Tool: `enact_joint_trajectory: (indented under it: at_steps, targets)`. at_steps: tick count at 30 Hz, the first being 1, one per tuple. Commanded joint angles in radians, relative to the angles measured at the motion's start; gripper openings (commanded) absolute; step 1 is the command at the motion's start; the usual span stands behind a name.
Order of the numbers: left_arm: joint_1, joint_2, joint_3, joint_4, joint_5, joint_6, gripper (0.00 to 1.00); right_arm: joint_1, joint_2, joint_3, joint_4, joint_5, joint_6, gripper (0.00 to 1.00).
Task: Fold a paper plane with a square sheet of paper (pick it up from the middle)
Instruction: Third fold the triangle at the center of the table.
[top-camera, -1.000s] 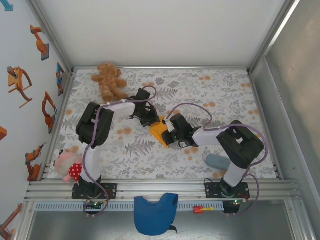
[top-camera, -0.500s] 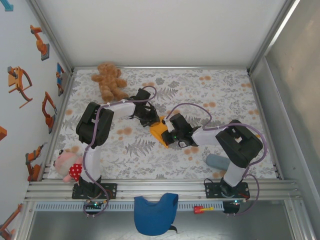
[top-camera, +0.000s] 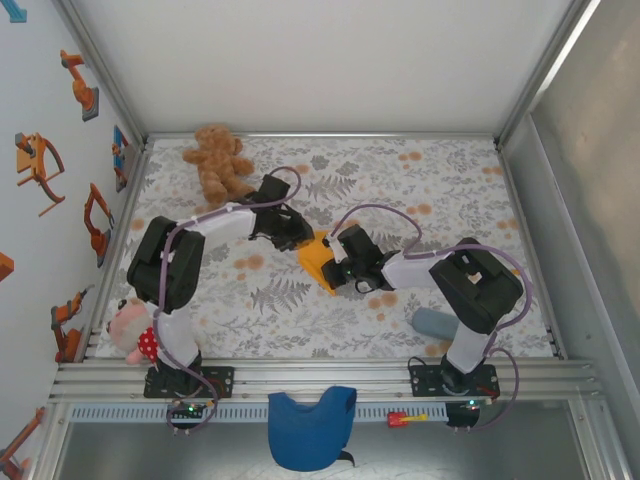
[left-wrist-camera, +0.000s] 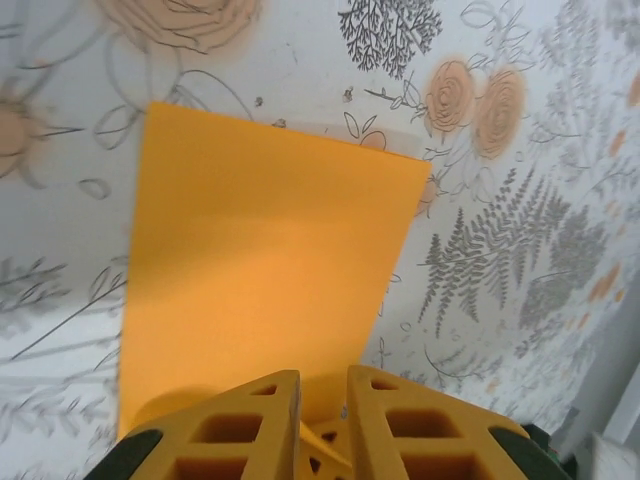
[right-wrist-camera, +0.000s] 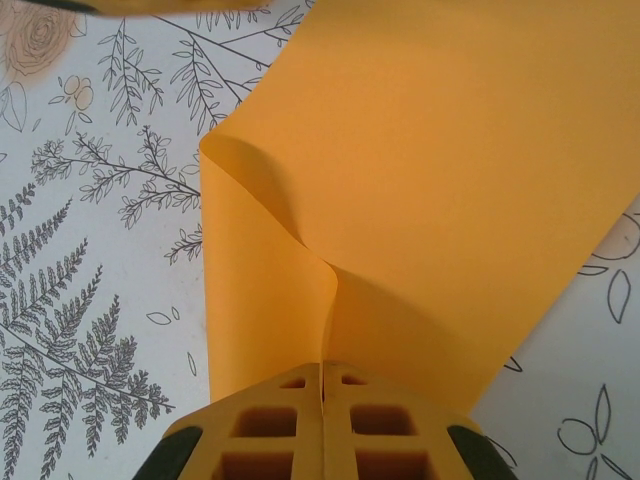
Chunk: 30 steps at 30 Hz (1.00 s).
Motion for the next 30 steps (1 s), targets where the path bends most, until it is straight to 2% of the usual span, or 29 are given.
enact_joint_trajectory:
  at_steps: [1, 7, 10, 17, 30]
  targets:
    - [0.01, -0.07, -0.083, 0.074, -0.03, -0.073, 0.21, -0.007, 0.027, 0.015, -0.045, 0.005, 0.009, 0.0]
    - [-0.019, -0.127, -0.225, 0.255, 0.007, -0.19, 0.21, -0.009, 0.03, 0.018, -0.05, -0.001, 0.015, 0.0]
    - [-0.048, -0.112, -0.245, 0.3, 0.022, -0.23, 0.18, -0.009, 0.032, 0.02, -0.054, -0.001, 0.016, 0.0]
    - [-0.086, -0.067, -0.246, 0.288, -0.015, -0.257, 0.13, -0.011, 0.035, 0.022, -0.058, 0.002, 0.019, 0.0]
    - [-0.103, -0.053, -0.263, 0.241, -0.044, -0.257, 0.1, -0.011, 0.041, 0.032, -0.069, 0.004, 0.021, 0.0]
